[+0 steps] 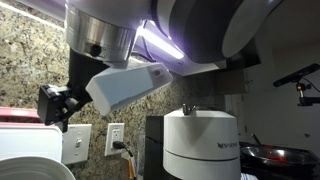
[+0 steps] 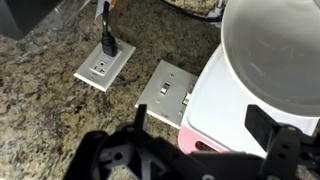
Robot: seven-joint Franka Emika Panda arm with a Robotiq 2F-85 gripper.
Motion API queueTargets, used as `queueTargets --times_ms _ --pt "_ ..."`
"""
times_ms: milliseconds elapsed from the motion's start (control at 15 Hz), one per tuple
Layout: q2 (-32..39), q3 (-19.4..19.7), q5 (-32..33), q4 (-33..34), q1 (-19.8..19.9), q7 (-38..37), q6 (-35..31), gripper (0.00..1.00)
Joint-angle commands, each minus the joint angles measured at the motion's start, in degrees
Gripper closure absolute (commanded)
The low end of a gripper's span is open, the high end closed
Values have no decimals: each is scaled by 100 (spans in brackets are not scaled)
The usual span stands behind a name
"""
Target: Turn off the light switch
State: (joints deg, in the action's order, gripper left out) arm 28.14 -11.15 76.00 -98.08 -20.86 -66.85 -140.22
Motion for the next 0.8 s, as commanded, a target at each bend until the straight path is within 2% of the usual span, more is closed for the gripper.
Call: queueTargets --times_ms 0,267,467,600,733 --pt "214 -14 -542 353 162 69 -101 0" --pt "224 22 -1422 405 260 219 -257 0" --pt "254 -46 -2441 427 369 728 -388 0" --pt "231 42 -3008 417 325 994 -529 0" --pt "180 395 -2905 420 68 824 -677 0"
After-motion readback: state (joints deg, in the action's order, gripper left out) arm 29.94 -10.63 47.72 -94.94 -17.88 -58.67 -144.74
